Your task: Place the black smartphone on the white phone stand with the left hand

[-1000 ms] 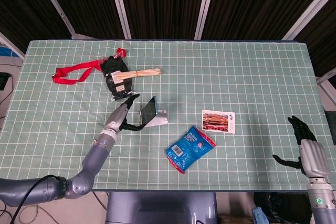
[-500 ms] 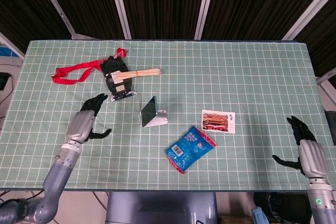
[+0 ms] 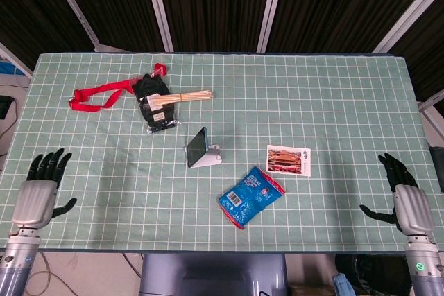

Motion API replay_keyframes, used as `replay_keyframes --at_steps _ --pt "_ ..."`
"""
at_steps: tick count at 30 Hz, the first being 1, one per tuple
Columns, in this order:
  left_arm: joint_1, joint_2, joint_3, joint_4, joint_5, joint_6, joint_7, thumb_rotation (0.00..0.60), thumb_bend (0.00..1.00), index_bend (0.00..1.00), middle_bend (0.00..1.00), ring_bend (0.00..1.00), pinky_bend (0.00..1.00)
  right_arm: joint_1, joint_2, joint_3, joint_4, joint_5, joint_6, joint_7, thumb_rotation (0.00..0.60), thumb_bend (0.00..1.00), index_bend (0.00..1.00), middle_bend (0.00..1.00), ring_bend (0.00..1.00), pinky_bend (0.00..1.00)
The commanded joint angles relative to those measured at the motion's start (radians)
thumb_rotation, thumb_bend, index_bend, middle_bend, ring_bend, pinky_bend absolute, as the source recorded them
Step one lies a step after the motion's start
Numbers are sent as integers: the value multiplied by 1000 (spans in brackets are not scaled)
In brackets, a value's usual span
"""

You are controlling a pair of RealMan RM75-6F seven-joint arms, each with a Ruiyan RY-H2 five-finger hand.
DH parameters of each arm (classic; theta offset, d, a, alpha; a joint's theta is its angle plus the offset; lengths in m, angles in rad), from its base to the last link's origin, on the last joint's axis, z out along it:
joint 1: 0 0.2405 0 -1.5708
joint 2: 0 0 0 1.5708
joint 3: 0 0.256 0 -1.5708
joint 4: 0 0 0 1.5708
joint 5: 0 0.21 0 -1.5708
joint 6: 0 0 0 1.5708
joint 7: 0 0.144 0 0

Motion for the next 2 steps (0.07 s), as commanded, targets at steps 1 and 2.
replay_keyframes --at_steps 1,2 --pt "27 12 -2 7 0 3 -25 600 131 0 0 0 0 0 -1 -1 2 -2 1 1 600 101 0 0 0 150" --pt "28 13 -5 7 1 0 -29 600 131 0 0 0 0 0 -1 -1 3 -3 0 1 600 101 0 0 0 150"
